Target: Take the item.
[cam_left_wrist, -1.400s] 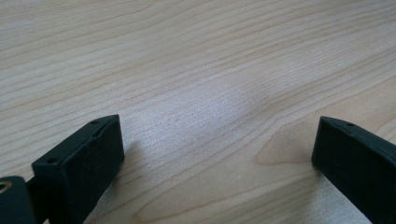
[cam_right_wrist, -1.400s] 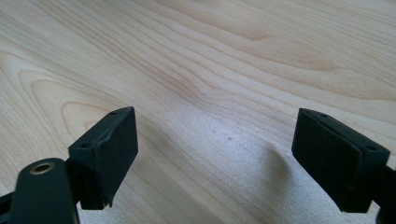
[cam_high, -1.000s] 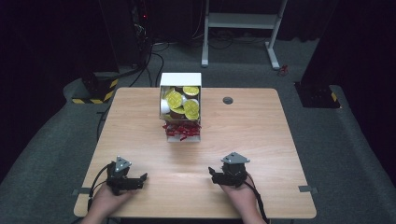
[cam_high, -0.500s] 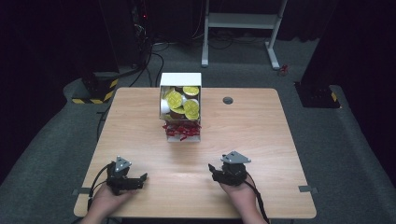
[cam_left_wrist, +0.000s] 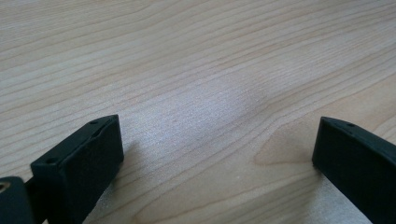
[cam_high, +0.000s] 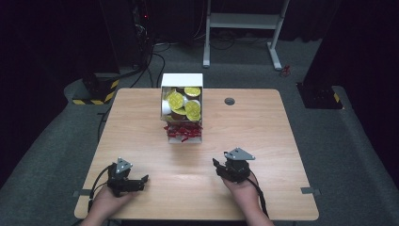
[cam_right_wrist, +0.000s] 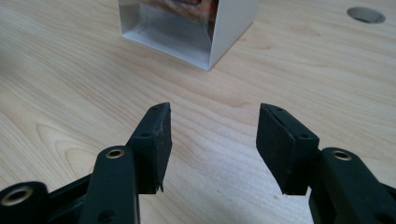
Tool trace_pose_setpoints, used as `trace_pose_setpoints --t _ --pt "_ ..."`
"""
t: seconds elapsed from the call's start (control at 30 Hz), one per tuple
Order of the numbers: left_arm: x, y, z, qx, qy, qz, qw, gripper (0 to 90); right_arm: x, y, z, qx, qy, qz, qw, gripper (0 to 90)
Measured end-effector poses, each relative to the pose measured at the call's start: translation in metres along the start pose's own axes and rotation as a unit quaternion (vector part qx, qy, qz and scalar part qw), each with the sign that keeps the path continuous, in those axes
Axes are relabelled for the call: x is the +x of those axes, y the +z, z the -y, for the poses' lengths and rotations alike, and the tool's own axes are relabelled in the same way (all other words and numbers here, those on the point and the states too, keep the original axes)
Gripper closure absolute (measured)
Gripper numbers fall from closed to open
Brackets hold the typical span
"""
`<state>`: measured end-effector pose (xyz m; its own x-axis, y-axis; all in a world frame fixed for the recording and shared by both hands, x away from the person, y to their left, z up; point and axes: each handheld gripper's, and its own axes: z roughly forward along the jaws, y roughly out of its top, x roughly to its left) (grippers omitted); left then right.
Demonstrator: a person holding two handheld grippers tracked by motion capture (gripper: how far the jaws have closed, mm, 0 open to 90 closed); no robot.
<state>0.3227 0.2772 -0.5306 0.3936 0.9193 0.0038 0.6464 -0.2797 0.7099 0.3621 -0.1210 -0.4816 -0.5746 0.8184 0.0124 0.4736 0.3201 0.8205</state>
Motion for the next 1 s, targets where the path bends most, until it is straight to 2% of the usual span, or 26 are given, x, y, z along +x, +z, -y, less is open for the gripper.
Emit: trace_pose_setpoints --t 0.1,0.2,0.27,0.43,0.53,1.0 --pt "0.0 0.0 0.0 0.0 0.0 0.0 1.0 2.1 -0.001 -0.001 -0.004 -0.004 -0.004 0.004 1.0 46.3" --pt "0.0 0.0 0.0 0.0 0.0 0.0 1.0 2.1 -0.001 -0.001 -0.009 -0.008 0.005 0.001 1.0 46.3" --pt "0.0 0.0 0.0 0.0 0.0 0.0 1.0 2.1 -0.001 -0.001 -0.014 -0.012 -0.006 0.002 0.9999 46.2" --pt "0.0 0.0 0.0 0.0 0.0 0.0 1.0 2.1 0.0 -0.001 -0.021 -0.02 -0.008 0.002 0.9998 46.1" --pt "0.0 0.0 0.0 0.0 0.0 0.001 1.0 2.1 0.001 0.001 -0.026 -0.03 -0.018 0.003 0.9994 47.1" --pt "0.0 0.0 0.0 -0.002 0.0 0.001 1.0 2.1 0.004 0.013 -0.045 -0.033 -0.019 0.001 0.9993 49.0"
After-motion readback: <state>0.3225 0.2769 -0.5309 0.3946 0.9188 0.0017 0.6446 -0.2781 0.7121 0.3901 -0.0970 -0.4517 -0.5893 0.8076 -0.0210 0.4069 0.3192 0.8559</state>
